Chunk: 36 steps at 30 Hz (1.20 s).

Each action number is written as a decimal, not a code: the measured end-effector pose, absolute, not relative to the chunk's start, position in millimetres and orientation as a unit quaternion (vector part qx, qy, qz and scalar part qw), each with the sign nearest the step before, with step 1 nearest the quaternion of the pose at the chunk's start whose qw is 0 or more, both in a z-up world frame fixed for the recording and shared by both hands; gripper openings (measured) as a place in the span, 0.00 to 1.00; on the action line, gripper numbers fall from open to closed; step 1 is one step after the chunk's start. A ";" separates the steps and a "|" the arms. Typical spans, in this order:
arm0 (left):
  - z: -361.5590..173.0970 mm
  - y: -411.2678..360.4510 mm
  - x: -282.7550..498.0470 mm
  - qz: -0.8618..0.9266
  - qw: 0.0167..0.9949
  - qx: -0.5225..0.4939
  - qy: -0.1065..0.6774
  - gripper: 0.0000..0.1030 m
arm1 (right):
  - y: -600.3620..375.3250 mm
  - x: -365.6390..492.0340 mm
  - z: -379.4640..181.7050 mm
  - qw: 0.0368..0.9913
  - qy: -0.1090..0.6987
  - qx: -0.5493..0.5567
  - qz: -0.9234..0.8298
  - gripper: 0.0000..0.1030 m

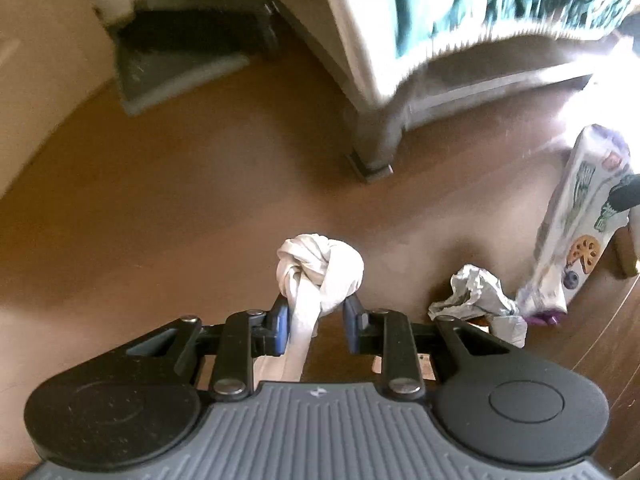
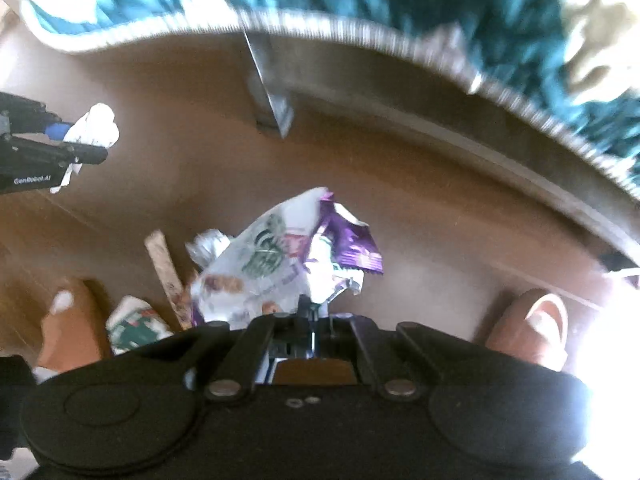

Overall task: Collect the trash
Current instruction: 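Lift the beige bag and snack bag up to the teal bin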

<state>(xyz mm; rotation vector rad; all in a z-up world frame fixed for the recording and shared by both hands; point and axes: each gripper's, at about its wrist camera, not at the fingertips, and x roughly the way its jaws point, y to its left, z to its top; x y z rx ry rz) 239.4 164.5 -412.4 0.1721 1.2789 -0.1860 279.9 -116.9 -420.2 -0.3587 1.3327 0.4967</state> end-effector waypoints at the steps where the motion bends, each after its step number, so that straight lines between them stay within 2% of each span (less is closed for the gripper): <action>1: -398.4 168.7 236.8 -0.081 0.801 0.081 0.588 0.25 | -116.7 279.1 -409.1 0.749 0.600 -0.164 0.228 0.00; 19: -148.2 200.6 189.7 0.022 0.906 0.089 0.414 0.26 | -137.9 197.9 -166.4 0.872 0.396 -0.143 0.250 0.00; 29: -25.5 167.6 170.6 0.017 0.939 0.090 0.332 0.26 | -147.8 174.3 -45.6 0.919 0.274 -0.158 0.233 0.00; 36: 52.0 134.0 185.3 -0.001 0.956 0.074 0.282 0.26 | -154.5 185.5 34.2 0.946 0.192 -0.160 0.208 0.00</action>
